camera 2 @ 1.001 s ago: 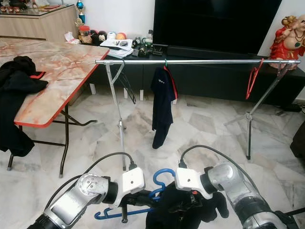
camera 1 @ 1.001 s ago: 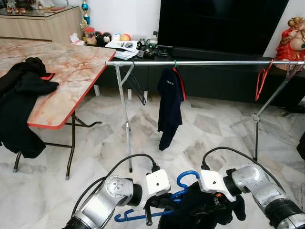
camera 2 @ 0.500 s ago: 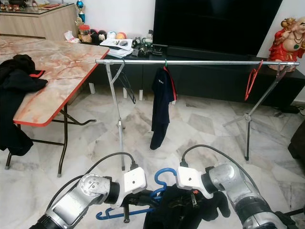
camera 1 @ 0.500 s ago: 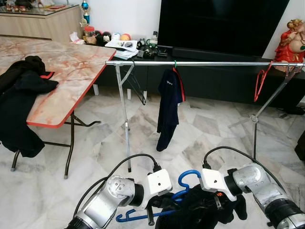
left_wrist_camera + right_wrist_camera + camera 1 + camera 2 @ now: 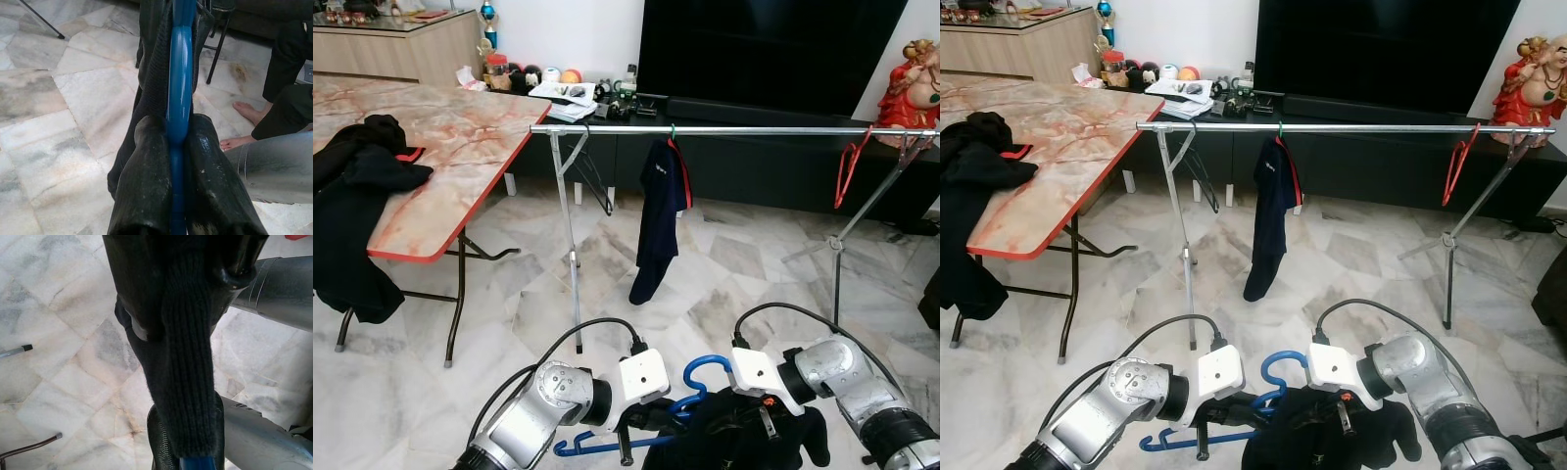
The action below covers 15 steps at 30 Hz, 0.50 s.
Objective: Hang hanger
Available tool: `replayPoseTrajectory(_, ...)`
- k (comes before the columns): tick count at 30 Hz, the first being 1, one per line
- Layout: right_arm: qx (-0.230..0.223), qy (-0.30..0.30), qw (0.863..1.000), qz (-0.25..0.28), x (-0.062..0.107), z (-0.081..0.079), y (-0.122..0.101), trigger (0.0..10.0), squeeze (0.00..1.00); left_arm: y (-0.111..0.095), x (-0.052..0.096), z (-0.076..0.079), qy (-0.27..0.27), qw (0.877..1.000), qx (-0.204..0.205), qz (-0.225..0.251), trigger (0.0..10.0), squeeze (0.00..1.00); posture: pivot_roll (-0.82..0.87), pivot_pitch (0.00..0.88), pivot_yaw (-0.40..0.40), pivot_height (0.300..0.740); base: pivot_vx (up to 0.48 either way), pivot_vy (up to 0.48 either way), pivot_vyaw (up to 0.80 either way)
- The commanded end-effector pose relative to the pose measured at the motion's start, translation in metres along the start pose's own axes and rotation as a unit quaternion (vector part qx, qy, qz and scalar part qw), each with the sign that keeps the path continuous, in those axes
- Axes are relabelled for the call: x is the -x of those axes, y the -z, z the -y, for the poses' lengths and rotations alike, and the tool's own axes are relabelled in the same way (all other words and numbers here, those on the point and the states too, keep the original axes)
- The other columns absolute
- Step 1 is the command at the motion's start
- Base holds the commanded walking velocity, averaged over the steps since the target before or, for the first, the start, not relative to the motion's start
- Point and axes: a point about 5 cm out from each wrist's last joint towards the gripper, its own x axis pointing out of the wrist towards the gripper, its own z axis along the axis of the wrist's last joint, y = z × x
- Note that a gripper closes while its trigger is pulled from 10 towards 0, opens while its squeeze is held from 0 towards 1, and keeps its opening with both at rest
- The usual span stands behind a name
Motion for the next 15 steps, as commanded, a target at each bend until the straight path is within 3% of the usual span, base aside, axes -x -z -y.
replayPoseTrajectory(1,0.010,-0.027,0.999,0.014,-0.0103,-0.0043,-0.0045,0.0,0.00,-0.0262,-0.0015,-0.0063,-0.010,0.999,-0.031,0.042,10.0,0.00,0.05,0.000,-0.099,0.740,0.000,0.000,0.00)
replayPoseTrajectory(15,0.009,-0.022,1.000,0.008,-0.0080,-0.0027,-0.0046,0.0,0.00,-0.0263,-0.0005,-0.0044,0.000,0.999,-0.024,0.043,10.0,0.00,0.05,0.000,-0.103,0.740,0.000,0.000,0.00)
